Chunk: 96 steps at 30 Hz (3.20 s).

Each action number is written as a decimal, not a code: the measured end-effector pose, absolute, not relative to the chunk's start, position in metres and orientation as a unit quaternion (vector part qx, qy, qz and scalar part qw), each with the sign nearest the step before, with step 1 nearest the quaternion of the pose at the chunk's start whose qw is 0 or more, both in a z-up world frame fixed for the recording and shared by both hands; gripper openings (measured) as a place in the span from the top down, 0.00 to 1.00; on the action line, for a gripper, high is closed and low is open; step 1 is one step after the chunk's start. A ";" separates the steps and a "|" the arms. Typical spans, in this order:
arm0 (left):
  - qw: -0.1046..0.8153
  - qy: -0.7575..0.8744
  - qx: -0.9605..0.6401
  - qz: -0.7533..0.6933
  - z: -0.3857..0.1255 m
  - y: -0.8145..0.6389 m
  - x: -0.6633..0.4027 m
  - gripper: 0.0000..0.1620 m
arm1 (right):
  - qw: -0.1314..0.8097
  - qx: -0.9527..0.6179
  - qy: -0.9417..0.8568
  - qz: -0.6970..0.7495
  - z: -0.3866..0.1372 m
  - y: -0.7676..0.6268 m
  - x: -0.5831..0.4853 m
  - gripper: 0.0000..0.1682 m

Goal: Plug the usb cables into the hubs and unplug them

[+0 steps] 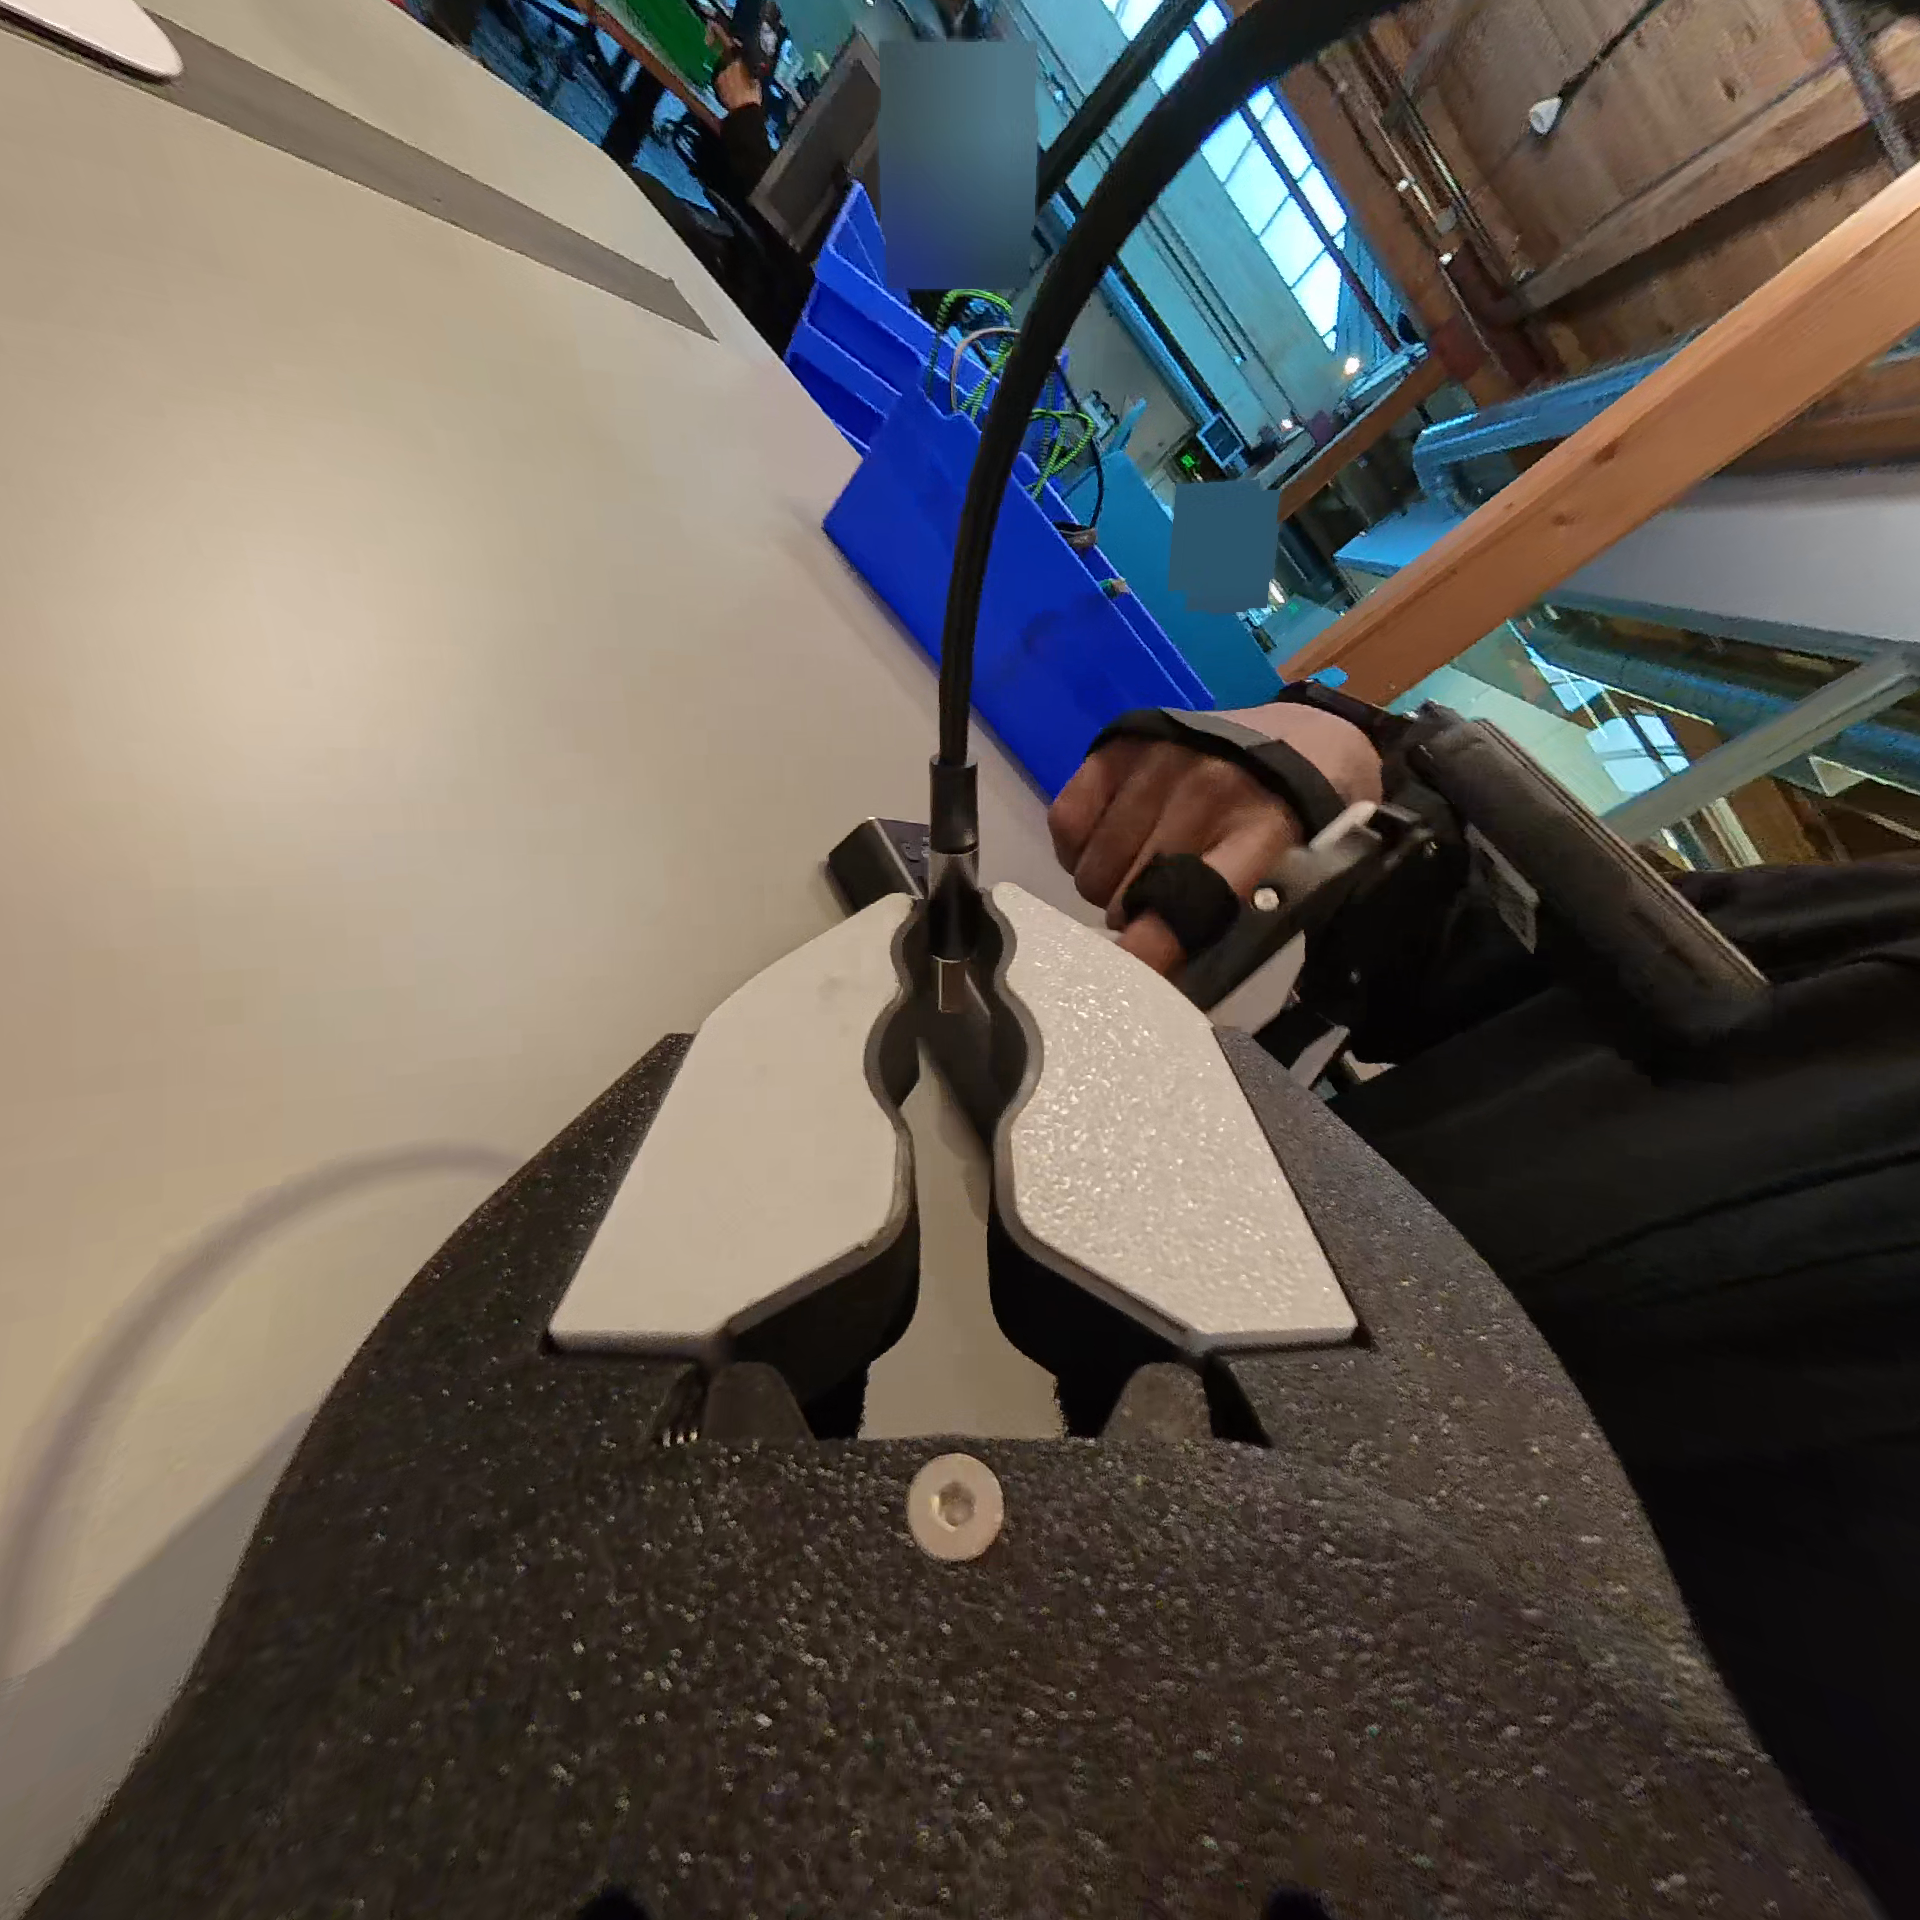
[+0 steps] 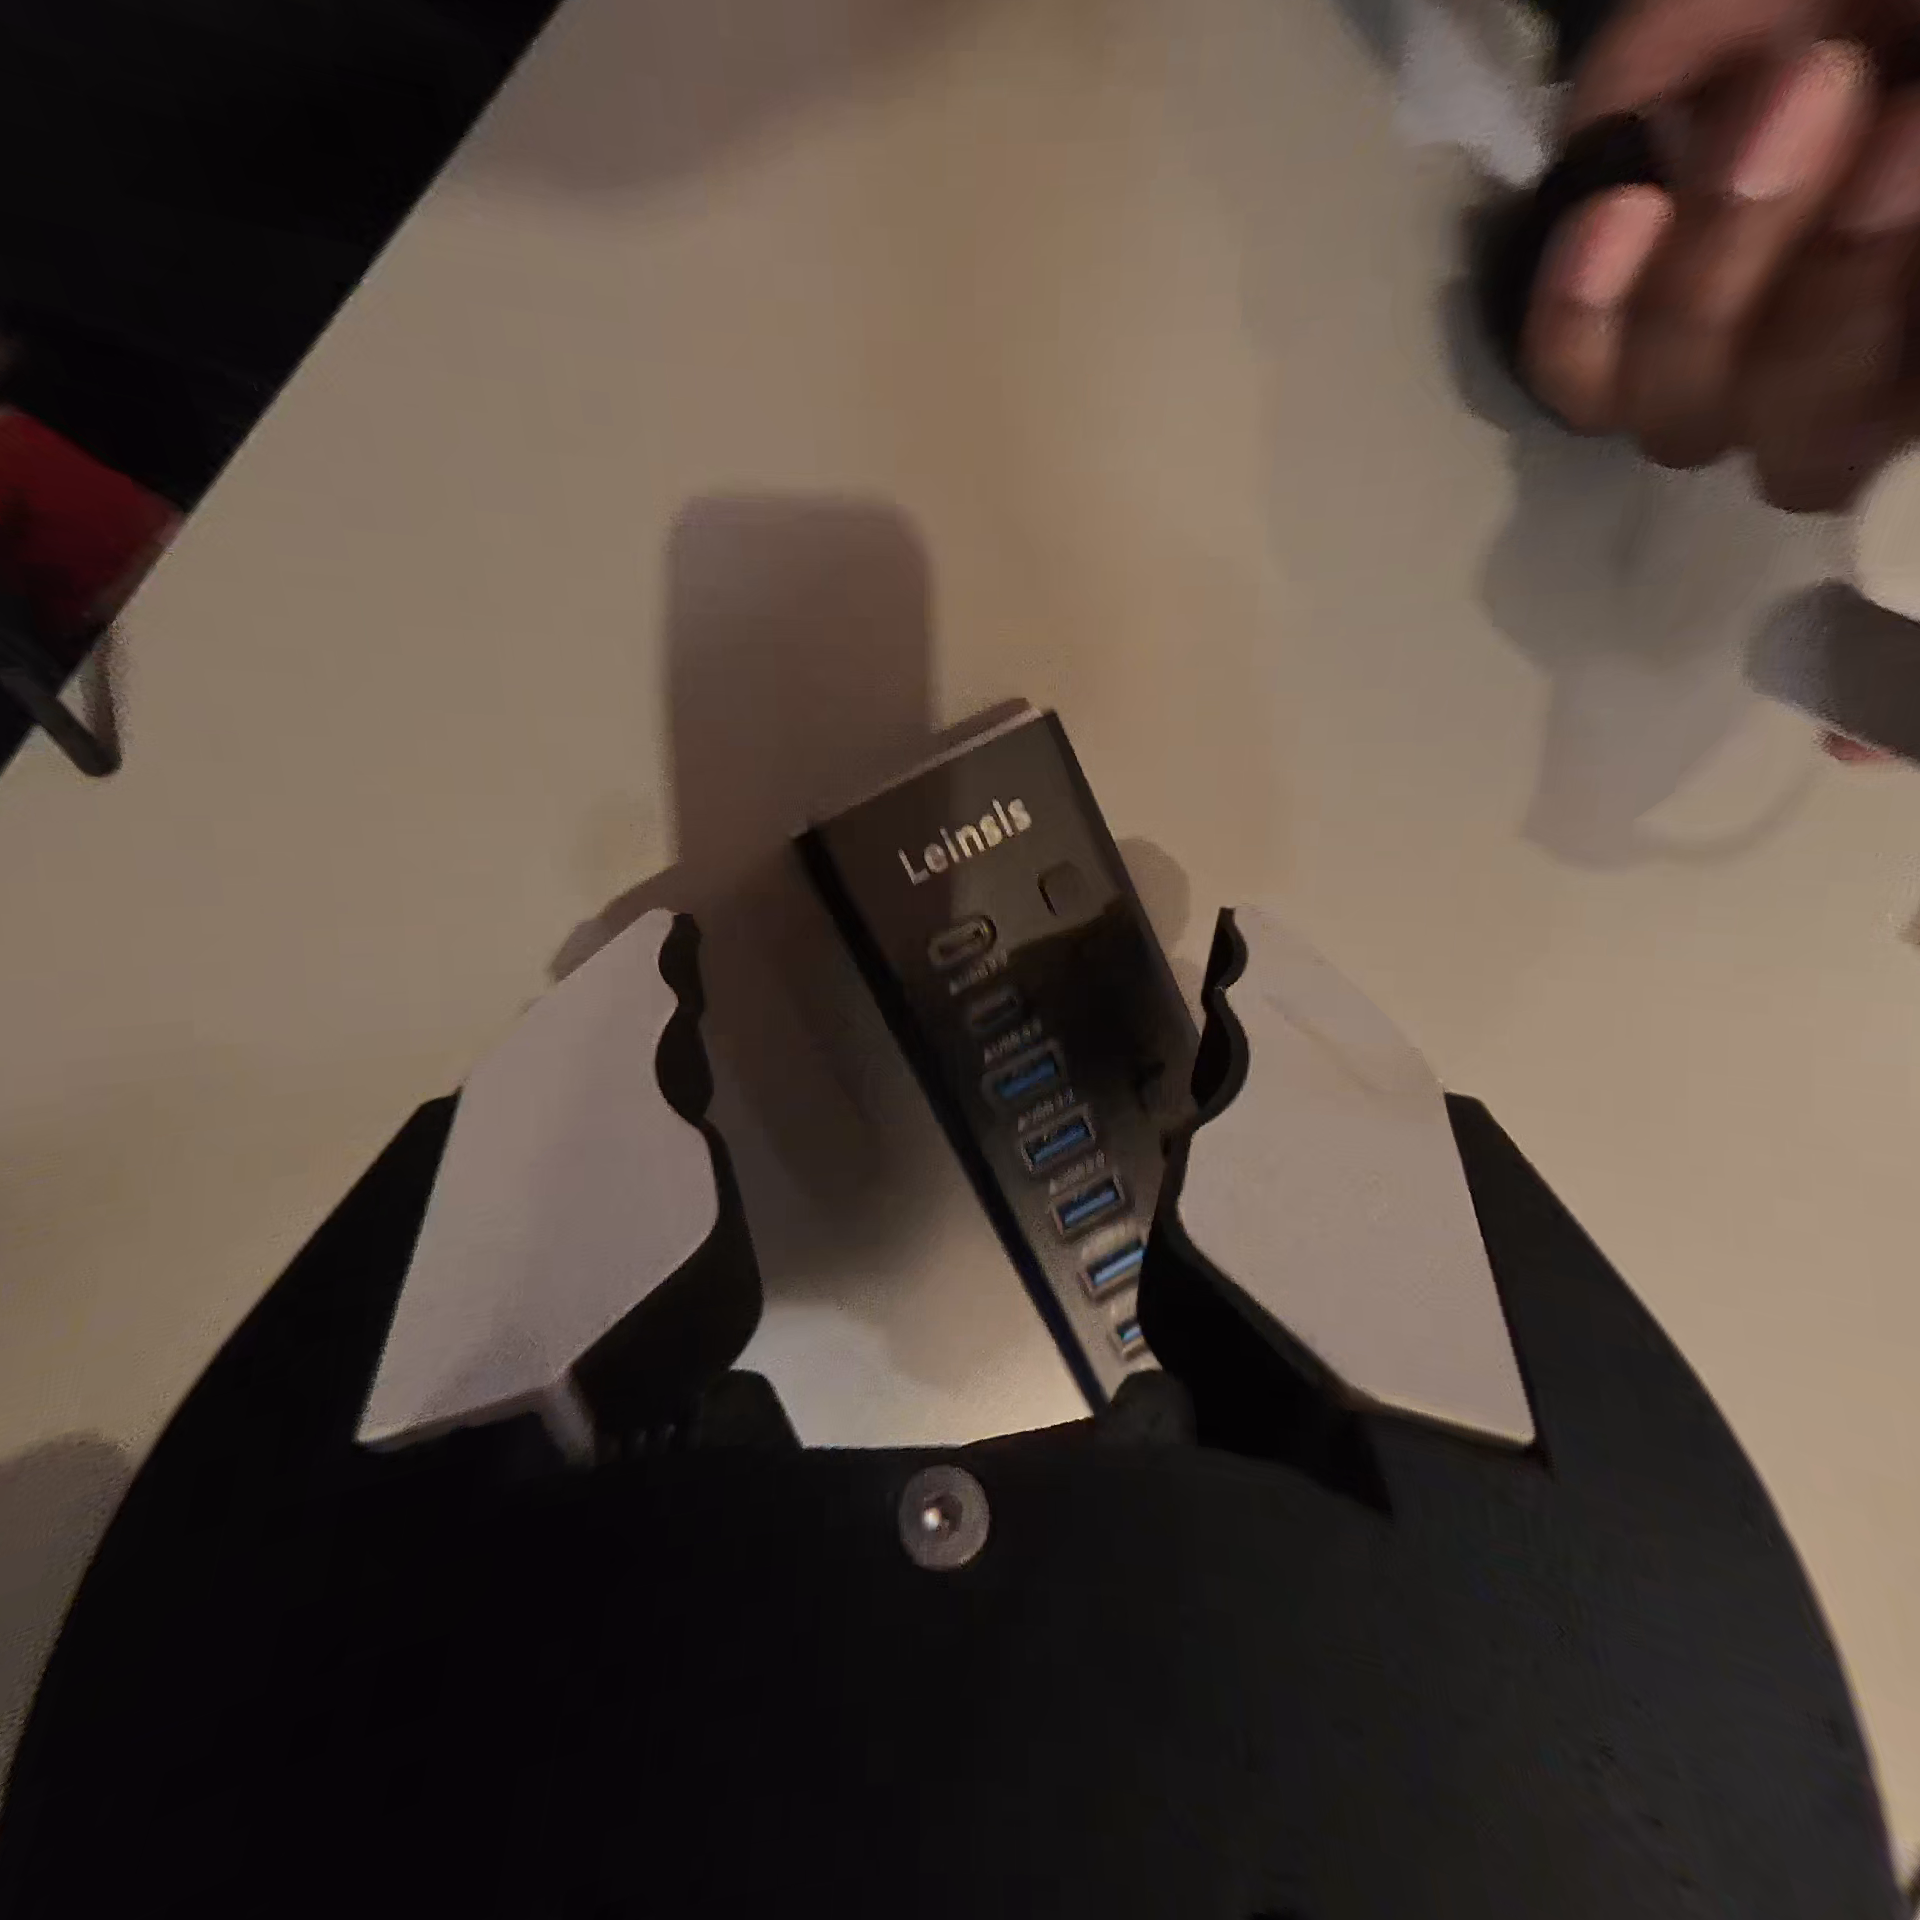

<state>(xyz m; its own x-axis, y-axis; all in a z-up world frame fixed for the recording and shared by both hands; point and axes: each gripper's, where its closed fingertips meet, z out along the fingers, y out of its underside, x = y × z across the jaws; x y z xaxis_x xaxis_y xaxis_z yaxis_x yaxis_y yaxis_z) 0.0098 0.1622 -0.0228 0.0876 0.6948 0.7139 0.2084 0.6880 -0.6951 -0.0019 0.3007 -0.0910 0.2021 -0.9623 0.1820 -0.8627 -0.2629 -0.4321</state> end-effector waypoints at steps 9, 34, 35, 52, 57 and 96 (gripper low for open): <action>0.654 -0.651 -0.333 0.194 -0.022 0.154 0.016 0.95 | 0.127 -0.788 0.595 -0.099 -0.102 0.291 0.010 0.63; 0.696 -0.609 -0.315 0.213 -0.004 0.159 -0.022 0.95 | 0.291 -0.334 0.723 -0.530 0.038 0.159 -0.079 0.66; 0.696 -0.609 -0.315 0.214 -0.003 0.158 -0.022 0.95 | 0.289 -0.332 0.727 -0.527 0.039 0.157 -0.078 0.66; 0.687 -0.612 -0.307 0.243 -0.002 0.148 -0.014 0.95 | 0.289 -0.304 0.743 -0.521 0.039 0.141 -0.073 0.66; 0.679 -0.616 -0.317 0.245 -0.004 0.151 -0.016 0.95 | 0.292 -0.301 0.741 -0.524 0.039 0.142 -0.075 0.66; 0.824 -0.550 -0.135 0.038 0.016 0.190 -0.011 0.95 | 0.166 -0.402 0.677 -0.594 0.003 0.223 -0.075 0.73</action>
<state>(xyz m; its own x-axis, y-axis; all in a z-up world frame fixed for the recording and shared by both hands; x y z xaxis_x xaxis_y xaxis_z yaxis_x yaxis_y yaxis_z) -0.0106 0.1895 0.0162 0.3932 0.2103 0.8951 0.0865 0.9607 -0.2637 -0.0747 0.2235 0.0029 -0.6208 -0.7421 0.2526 -0.3474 -0.0284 -0.9373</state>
